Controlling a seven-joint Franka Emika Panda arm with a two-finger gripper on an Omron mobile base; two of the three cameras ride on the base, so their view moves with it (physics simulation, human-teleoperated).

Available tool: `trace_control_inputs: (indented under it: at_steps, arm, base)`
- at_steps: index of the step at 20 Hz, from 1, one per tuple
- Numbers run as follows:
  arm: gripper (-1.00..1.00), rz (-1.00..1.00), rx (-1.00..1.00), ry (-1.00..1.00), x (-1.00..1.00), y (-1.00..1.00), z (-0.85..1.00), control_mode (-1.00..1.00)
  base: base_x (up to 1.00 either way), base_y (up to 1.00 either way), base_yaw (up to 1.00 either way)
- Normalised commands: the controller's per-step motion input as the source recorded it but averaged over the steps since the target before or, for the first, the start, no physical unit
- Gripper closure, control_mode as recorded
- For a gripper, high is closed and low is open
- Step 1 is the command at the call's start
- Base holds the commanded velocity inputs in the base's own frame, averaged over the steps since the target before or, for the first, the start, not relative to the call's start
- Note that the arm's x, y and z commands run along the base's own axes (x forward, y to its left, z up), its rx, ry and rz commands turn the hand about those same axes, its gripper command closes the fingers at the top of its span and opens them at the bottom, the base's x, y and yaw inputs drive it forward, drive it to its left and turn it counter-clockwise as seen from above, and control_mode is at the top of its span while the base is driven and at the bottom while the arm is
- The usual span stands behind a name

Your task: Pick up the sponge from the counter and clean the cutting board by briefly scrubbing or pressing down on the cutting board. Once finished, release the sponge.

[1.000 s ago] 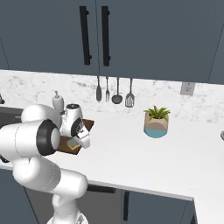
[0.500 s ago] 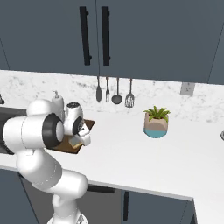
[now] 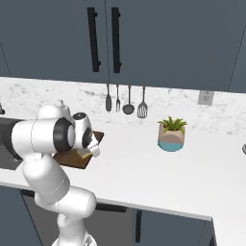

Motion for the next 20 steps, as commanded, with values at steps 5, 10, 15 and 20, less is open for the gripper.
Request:
trace_control_inputs:
  at_steps: [5,10,15,20]
  arm:
    - [1.0,-0.06,0.02,-0.01,0.47,-0.03,-0.05,-1.0]
    - [1.0,-0.05,0.0,-0.03,0.43,0.0,-0.17,-1.0]
    - [1.0,-0.06,0.0,-0.05,0.47,0.0,-0.09,-1.0]
    - [1.0,-0.05,0.0,-0.07,0.53,0.0,-0.03,-1.0]
  base:
    - [0.0,0.0,0.0]
    - [0.0,0.0,0.0]
    - [0.0,0.0,0.0]
    - [0.0,0.0,0.0]
